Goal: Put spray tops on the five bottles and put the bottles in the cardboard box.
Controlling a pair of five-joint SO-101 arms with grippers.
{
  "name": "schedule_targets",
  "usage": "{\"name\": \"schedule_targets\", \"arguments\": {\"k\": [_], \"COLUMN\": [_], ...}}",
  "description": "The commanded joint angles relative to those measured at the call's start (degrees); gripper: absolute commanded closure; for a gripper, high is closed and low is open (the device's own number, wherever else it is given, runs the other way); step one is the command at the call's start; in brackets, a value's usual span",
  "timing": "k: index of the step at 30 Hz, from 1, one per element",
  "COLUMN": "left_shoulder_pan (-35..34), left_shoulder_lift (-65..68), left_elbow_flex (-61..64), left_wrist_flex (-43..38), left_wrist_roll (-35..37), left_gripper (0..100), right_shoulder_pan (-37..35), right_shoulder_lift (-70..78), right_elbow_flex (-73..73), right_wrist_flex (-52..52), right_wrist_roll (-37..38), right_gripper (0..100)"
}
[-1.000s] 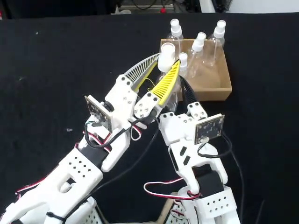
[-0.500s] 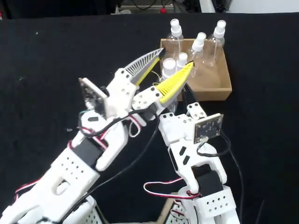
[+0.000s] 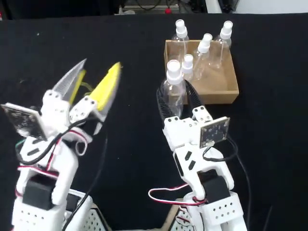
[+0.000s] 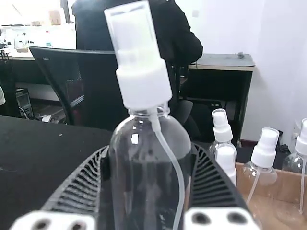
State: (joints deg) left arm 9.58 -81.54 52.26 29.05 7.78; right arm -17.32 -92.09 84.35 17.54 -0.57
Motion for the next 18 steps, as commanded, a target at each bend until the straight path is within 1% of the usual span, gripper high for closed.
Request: {"name": "schedule_targets", "arguments": {"k": [1,3,5,6,9,12,16,18], "left_shoulder_pan": [-6.20,-6.02,-6.02,-6.02,-6.64,-6.02,-6.02,-6.46], "left_shoulder_lift": [-11.78,-17.76,-23.56,-24.35,-21.36,-21.10,-20.66,-20.57], "left_elbow_flex": [14.02,21.49,27.74,29.58,32.40,37.49,45.49,45.14], "left_wrist_flex": [3.78,3.69,3.69,3.60,2.02,-0.44,-7.47,-6.24], "left_wrist_roll": [0.79,0.79,0.79,0.79,0.79,0.79,0.79,0.79], "left_gripper": [76,76,76,76,76,76,76,76], "right_shoulder_pan": [-0.35,0.62,3.69,5.89,11.96,16.53,22.15,25.85], "right_shoulder_lift": [-0.40,-0.40,-0.31,-0.31,1.27,7.08,17.36,21.41], "right_elbow_flex": [-6.90,-9.19,-11.03,-12.09,-15.34,-19.21,-23.78,-25.80], "right_wrist_flex": [5.54,7.12,7.30,7.30,7.38,7.38,6.95,6.86], "right_wrist_roll": [-0.09,0.00,0.00,-0.18,-0.35,-0.44,-0.44,-0.44], "right_gripper": [91.4,91.4,91.4,91.4,91.4,91.4,91.4,91.4]}}
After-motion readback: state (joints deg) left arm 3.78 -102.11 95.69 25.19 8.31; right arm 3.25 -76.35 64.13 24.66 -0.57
